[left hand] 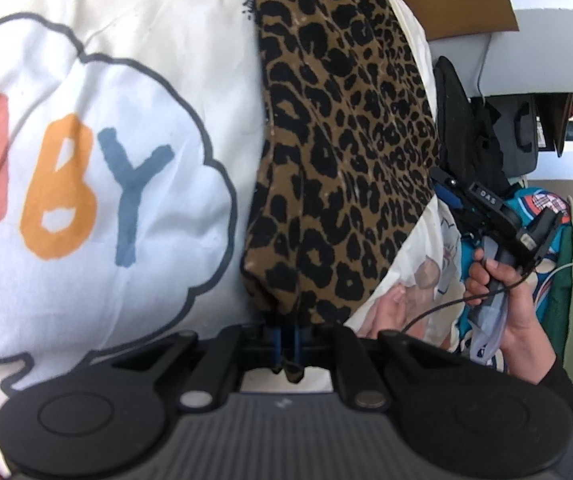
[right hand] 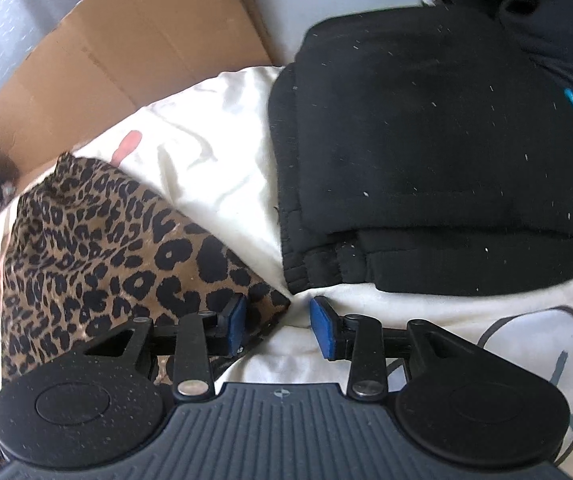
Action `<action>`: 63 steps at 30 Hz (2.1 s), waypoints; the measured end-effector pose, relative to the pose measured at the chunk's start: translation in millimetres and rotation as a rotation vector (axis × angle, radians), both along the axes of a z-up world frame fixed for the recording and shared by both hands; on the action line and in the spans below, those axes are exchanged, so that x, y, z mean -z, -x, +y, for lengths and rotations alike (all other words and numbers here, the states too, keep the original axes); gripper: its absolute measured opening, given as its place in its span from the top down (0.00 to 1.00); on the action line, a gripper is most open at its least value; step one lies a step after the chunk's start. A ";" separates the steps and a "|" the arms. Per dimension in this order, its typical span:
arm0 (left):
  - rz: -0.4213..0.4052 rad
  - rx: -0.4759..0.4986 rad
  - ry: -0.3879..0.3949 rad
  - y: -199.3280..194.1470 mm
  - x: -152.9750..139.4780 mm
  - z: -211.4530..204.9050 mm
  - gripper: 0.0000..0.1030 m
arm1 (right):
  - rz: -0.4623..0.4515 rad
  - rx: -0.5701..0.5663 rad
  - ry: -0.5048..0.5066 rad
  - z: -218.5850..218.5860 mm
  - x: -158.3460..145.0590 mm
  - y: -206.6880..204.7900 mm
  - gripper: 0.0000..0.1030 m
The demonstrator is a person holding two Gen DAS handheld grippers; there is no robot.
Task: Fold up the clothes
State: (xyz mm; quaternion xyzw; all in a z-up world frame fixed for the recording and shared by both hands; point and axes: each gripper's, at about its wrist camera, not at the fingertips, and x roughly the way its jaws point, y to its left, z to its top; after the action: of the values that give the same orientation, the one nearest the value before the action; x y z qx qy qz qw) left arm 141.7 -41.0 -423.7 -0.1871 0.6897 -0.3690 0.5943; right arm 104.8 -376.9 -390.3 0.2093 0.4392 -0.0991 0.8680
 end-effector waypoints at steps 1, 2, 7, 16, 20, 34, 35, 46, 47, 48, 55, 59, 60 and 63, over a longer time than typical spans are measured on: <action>-0.003 0.002 -0.002 -0.4 -1.2 1.0 0.95 | 0.000 -0.015 0.009 2.6 -1.5 -1.1 0.60; -0.006 0.003 -0.005 -1.2 -2.4 2.1 0.95 | 0.001 -0.019 0.007 2.7 -1.5 -1.9 0.60; -0.034 0.009 -0.019 -7.6 -11.4 5.3 0.95 | 0.004 -0.027 -0.013 0.7 -0.5 -6.1 0.60; -0.096 0.018 -0.073 -18.1 -25.8 8.6 0.95 | -0.006 -0.086 -0.010 3.3 -6.4 -11.7 0.60; -0.107 0.002 -0.098 -23.9 -26.7 17.9 0.95 | -0.024 -0.136 0.008 8.7 -12.1 -14.3 0.61; -0.125 0.000 -0.118 -24.3 -30.5 23.2 0.95 | 0.069 -0.183 -0.028 16.1 7.8 -35.8 0.68; -0.125 -0.001 -0.119 -24.2 -30.9 23.8 0.95 | 0.074 -0.191 -0.022 18.9 7.3 -36.2 0.69; -0.193 -0.028 -0.180 -29.1 -59.7 43.1 0.95 | 0.050 -0.249 0.002 44.7 -13.7 -25.8 0.94; -0.201 -0.029 -0.188 -30.0 -63.3 45.4 0.95 | 0.043 -0.247 -0.012 45.2 -15.6 -23.6 0.94; -0.210 -0.031 -0.196 -30.9 -66.8 47.7 0.95 | 0.039 -0.243 -0.033 45.5 -16.9 -22.3 0.94; -0.250 -0.043 -0.244 -37.0 -91.6 64.4 0.95 | 0.049 -0.237 -0.192 51.0 -17.9 -17.7 0.95; -0.261 -0.053 -0.268 -40.0 -104.9 74.8 0.95 | 0.071 -0.267 -0.252 57.9 -16.3 -15.6 0.95; -0.256 -0.060 -0.271 -39.7 -106.1 78.0 0.95 | 0.077 -0.283 -0.260 60.6 -16.2 -14.9 0.96; -0.249 -0.066 -0.290 -39.2 -109.2 91.5 0.96 | 0.093 -0.329 -0.277 70.2 -15.9 -12.9 0.96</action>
State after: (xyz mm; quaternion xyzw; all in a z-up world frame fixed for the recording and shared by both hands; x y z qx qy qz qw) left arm 180.8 50.4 -314.5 -0.0750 0.6504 -0.2663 0.7075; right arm 117.8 -306.6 -374.4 0.2473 0.5164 0.0959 0.8142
